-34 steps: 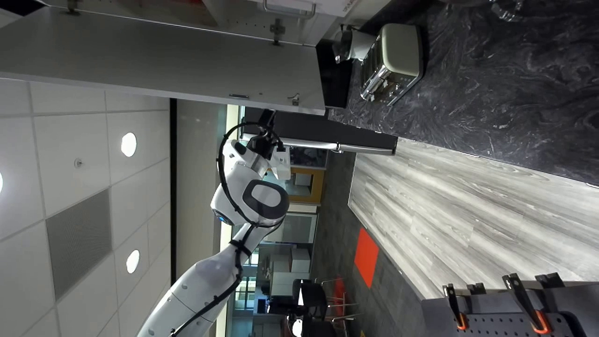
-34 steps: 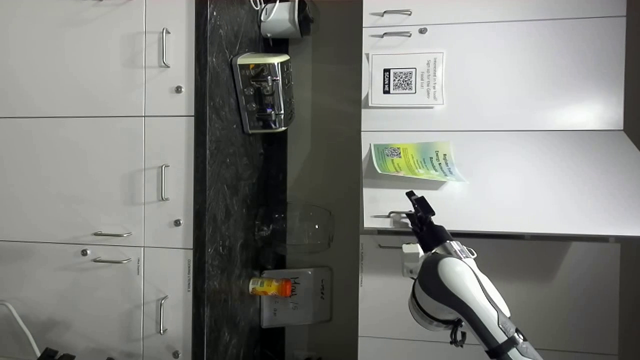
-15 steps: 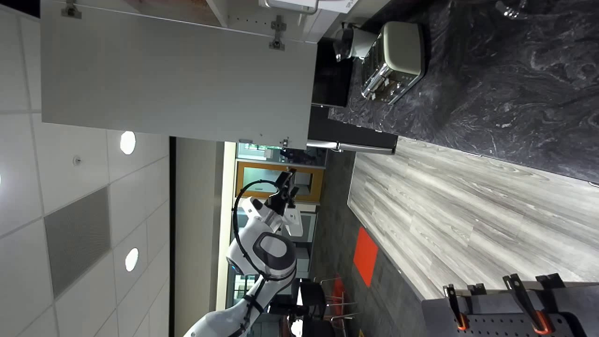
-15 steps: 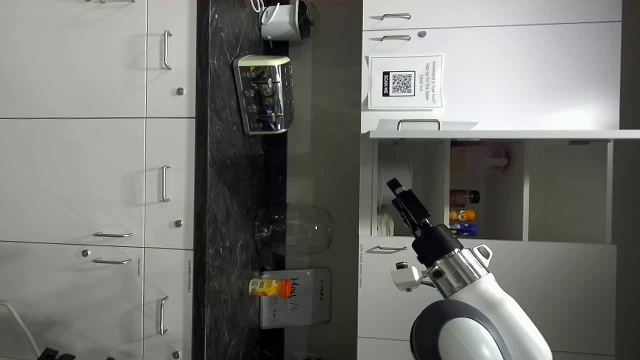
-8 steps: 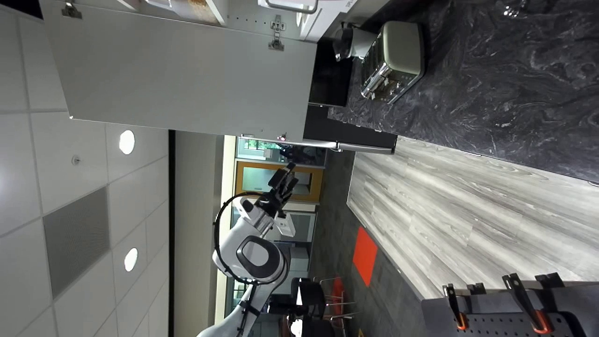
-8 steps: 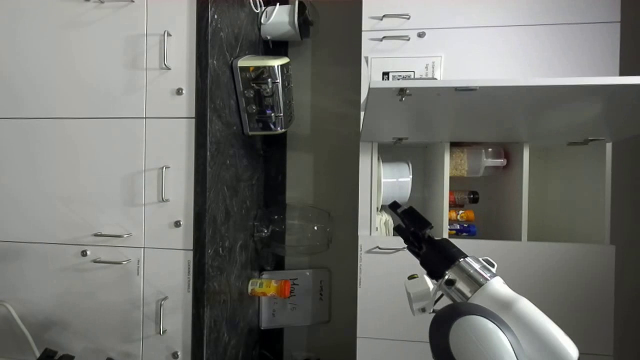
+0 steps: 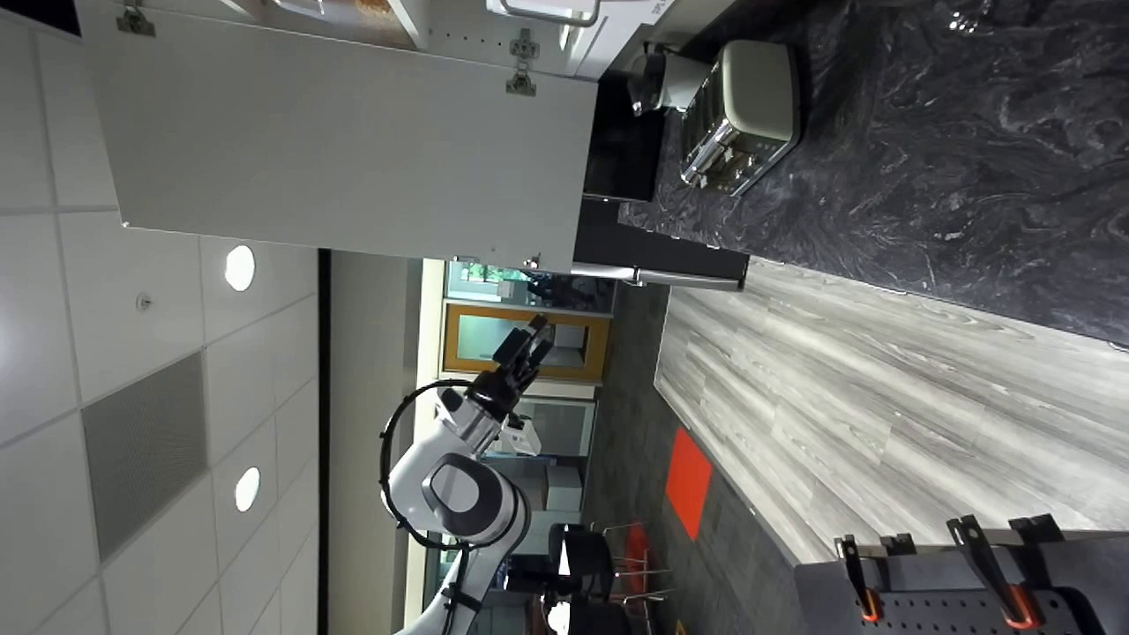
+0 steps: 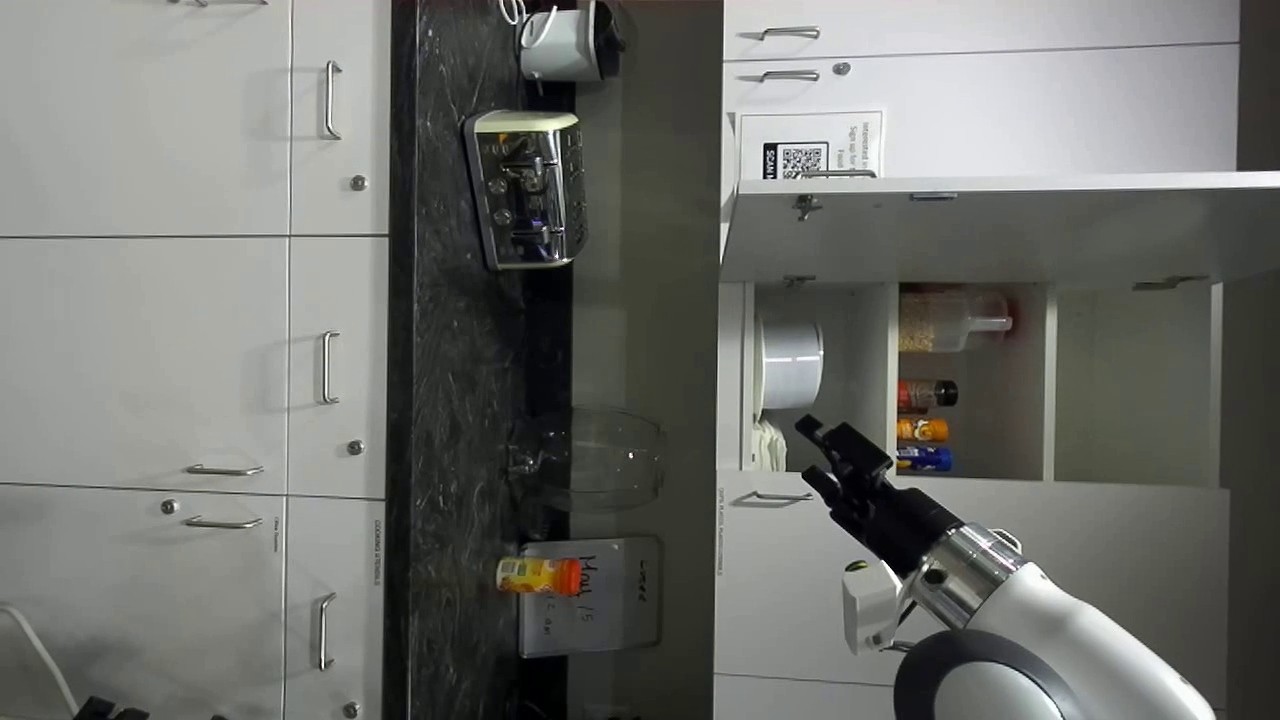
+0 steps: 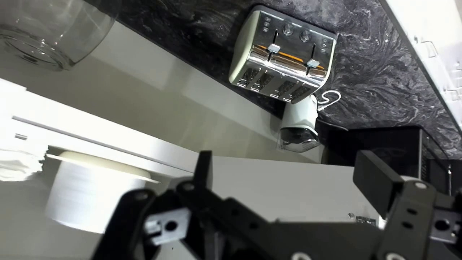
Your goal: Open the top left cupboard door
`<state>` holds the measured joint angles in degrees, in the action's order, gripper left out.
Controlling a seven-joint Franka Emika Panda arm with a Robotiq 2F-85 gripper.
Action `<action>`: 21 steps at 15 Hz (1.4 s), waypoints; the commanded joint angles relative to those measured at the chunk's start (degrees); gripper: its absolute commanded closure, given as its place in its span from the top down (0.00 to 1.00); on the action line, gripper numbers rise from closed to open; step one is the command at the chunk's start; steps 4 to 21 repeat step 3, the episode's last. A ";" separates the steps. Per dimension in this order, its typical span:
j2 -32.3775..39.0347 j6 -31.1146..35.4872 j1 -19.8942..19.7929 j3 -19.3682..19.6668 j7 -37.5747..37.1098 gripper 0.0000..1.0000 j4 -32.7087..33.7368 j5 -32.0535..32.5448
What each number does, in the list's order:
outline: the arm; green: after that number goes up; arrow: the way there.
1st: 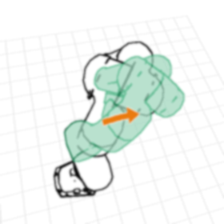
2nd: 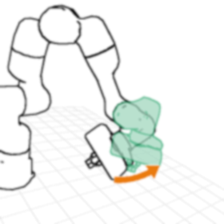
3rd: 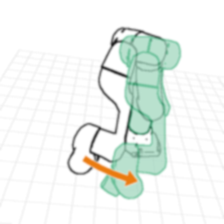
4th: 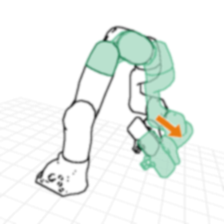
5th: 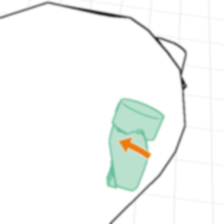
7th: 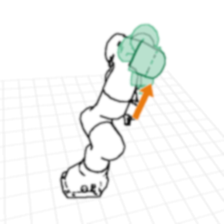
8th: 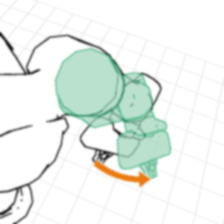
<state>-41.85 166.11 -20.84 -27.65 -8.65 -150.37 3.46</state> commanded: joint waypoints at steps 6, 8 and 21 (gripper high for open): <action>0.47 -0.22 1.53 1.77 -2.16 1.00 0.11 3.15; 0.47 -0.22 1.53 1.77 -2.16 1.00 0.11 3.15; 0.47 -0.22 1.53 1.77 -2.16 1.00 0.11 3.15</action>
